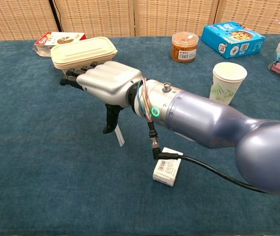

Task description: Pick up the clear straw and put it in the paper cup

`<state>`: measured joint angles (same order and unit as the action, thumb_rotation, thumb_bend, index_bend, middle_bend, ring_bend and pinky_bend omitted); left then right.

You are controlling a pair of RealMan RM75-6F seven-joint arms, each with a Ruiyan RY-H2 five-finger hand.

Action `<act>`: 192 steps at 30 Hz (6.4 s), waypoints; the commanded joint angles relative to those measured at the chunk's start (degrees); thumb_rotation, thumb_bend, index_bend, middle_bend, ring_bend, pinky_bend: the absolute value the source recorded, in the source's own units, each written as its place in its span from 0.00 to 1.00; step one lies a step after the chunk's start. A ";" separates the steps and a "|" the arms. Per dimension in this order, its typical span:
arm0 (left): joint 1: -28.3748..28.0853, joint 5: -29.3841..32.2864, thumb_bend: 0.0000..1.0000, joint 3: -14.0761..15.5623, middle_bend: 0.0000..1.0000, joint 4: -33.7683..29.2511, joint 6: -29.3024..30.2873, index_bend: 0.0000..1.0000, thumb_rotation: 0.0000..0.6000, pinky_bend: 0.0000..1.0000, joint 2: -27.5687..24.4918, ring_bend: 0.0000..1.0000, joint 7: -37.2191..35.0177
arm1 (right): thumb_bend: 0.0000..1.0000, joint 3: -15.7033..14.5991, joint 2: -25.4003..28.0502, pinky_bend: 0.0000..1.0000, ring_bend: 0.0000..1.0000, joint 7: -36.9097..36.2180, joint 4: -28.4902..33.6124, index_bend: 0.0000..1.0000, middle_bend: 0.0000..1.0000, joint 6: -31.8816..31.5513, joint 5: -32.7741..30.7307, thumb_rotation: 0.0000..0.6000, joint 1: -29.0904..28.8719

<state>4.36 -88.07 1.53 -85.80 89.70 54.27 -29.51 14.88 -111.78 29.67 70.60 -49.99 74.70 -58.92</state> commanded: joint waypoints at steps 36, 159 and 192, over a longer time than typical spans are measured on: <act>0.04 -0.61 0.00 0.29 0.00 -0.43 0.25 0.00 1.00 0.00 0.26 0.00 1.40 | 0.00 -5.65 3.90 0.00 0.00 10.27 -7.26 0.00 0.00 -1.07 4.48 1.00 -1.37; -2.36 1.28 0.00 0.25 0.00 1.27 -4.81 0.00 1.00 0.00 -1.21 0.00 -4.70 | 0.33 20.26 -8.08 0.00 0.00 16.14 -23.87 0.46 0.00 -3.93 -57.56 1.00 -12.51; -2.60 1.63 0.00 0.14 0.00 0.58 -5.56 0.00 1.00 0.00 -1.19 0.00 -3.52 | 0.54 21.45 -7.70 0.00 0.00 16.26 -25.47 0.56 0.00 -0.96 -58.70 1.00 -11.58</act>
<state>1.76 -86.44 1.67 -85.22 84.14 53.08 -33.03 36.36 -119.71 46.17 44.70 -50.70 15.71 -70.67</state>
